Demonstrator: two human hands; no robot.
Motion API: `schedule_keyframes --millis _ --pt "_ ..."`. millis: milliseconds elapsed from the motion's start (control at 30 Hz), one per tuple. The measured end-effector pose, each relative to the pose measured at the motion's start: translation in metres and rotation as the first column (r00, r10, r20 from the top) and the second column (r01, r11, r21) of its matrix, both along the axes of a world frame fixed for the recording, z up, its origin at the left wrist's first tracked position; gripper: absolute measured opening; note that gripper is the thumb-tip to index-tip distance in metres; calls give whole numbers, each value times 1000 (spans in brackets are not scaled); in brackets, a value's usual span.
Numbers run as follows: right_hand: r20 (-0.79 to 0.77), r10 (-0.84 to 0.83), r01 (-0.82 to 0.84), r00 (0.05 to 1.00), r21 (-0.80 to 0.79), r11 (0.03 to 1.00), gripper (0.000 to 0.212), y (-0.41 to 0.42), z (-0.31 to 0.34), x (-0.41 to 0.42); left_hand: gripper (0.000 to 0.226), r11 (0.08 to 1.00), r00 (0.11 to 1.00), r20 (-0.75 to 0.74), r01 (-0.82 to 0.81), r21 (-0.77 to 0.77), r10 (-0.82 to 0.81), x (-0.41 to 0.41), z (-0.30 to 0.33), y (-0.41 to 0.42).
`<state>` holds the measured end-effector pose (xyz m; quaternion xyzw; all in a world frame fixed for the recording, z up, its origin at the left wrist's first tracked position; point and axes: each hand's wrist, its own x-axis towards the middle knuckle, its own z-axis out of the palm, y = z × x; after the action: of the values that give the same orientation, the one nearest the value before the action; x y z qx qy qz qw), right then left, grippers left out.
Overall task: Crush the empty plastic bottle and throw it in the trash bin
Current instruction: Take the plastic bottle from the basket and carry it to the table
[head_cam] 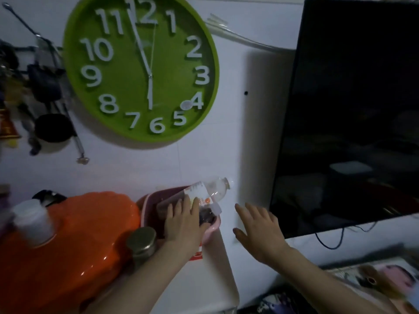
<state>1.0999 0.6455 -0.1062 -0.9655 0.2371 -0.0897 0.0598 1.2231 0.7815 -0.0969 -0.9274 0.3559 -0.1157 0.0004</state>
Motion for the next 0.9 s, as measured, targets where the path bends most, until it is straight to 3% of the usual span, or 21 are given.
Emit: schedule_keyframes --millis 200,500,700,900 --pt "-47 -127 130 991 48 990 58 8 -23 -6 59 981 987 -73 130 -144 -141 14 -14 -2" --pt "-60 -218 220 974 40 975 56 23 -36 -12 51 934 964 -164 146 -326 -208 20 -8 5" --pt "-69 -284 289 956 68 955 55 27 -39 -26 53 751 915 -153 201 -629 -373 20 0 12" --pt "-79 -353 359 932 85 929 57 33 -46 -47 61 606 811 -30 412 -681 -585 3 4 -1"
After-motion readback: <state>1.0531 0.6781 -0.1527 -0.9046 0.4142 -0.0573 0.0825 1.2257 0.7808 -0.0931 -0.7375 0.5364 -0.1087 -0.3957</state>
